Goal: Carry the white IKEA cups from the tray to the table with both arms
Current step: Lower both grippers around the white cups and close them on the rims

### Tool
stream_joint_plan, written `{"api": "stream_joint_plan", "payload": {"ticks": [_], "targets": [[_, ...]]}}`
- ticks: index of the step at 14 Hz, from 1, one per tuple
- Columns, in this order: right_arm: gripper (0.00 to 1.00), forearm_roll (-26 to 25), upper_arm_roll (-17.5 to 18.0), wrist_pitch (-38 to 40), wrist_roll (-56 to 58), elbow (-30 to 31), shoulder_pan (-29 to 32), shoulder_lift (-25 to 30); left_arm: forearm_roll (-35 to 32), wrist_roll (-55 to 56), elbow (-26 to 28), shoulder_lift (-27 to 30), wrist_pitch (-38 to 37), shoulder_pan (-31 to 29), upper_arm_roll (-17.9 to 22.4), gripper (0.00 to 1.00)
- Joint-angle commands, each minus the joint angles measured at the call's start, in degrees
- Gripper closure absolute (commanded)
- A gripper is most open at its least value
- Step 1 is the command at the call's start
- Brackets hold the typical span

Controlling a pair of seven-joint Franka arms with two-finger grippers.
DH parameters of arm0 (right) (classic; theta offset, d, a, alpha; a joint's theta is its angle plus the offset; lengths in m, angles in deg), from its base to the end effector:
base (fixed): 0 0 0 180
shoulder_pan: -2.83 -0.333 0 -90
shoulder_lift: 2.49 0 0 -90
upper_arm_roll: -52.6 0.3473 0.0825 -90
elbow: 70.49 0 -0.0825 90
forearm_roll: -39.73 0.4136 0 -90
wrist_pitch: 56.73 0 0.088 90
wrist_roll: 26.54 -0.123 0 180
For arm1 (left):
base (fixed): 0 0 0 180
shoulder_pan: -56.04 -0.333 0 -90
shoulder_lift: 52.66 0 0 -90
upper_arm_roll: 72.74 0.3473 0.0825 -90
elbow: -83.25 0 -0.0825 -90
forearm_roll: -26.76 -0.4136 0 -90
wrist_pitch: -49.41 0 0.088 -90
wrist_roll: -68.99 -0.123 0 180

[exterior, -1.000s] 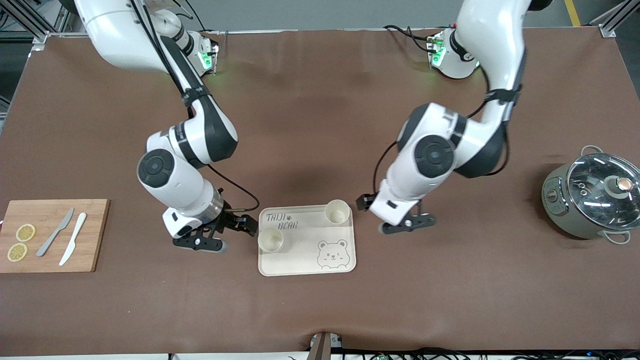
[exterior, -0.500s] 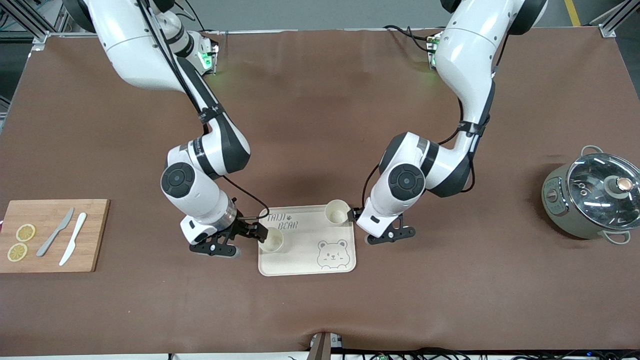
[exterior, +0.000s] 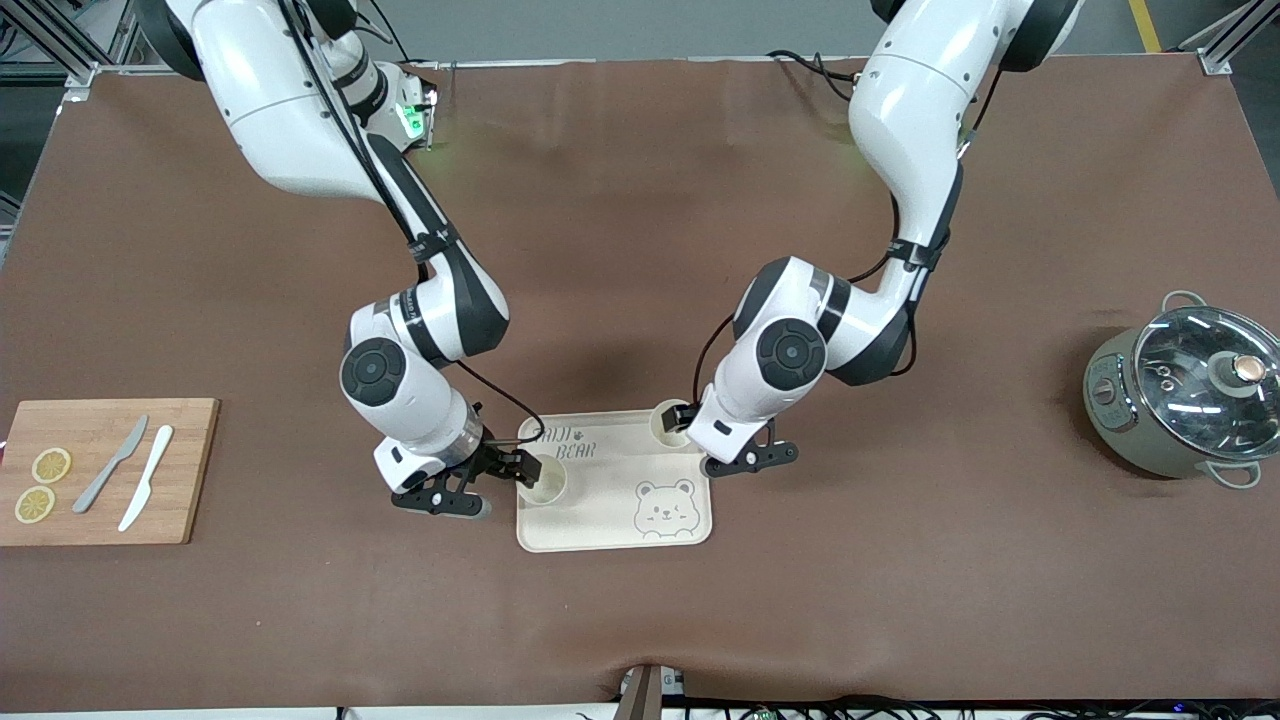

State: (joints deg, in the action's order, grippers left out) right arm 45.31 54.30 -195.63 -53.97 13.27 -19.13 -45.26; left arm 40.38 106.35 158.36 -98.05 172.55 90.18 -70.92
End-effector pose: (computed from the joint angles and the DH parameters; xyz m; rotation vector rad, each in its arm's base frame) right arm 0.7251 0.3142 0.2510 -2.9503 0.2104 -0.2308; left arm 0.6640 -0.4424 0.2618 2.9507 0.3015 -0.0956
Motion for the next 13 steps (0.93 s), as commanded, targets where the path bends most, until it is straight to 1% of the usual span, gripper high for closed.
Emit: {"api": "stream_joint_plan", "payload": {"ticks": [1,3,8,9,10,11,12,13], "targets": [[0.00,-0.7,-0.6,-2.1,-2.8,-1.1,-1.4,-2.1,1.2,0.5,-0.6,-2.1,2.8,1.6,0.5,0.00],[0.00,-0.7,-0.7,-2.3,-2.8,-1.1,-1.9,-2.8,0.7,1.3,-0.7,-3.1,3.2,2.3,0.6,0.00],[0.00,-0.9,-0.7,-3.5,-2.8,-1.1,-1.9,-4.4,0.4,0.6,-0.6,-3.5,4.0,2.2,0.6,0.00],[0.00,-1.2,-0.7,-3.7,-2.7,-1.1,-1.9,-4.6,0.4,0.5,-0.6,-3.5,4.0,2.2,0.6,0.11],[0.00,-1.2,-0.7,-3.8,-2.6,-1.1,-1.9,-4.6,0.4,0.5,-0.6,-3.5,4.0,2.2,0.6,0.28],[0.04,-1.2,-0.7,-3.8,-2.5,-1.1,-1.9,-4.6,0.4,0.6,-0.6,-3.5,4.0,2.2,0.6,0.44],[0.29,-1.2,-0.7,-3.7,-2.4,-1.1,-1.9,-4.6,0.4,0.7,-0.6,-3.5,4.0,2.3,0.6,0.61],[0.44,-1.2,-0.7,-3.7,-2.4,-1.1,-1.9,-4.6,0.4,0.9,-0.6,-3.4,4.0,2.3,0.6,0.76]]}}
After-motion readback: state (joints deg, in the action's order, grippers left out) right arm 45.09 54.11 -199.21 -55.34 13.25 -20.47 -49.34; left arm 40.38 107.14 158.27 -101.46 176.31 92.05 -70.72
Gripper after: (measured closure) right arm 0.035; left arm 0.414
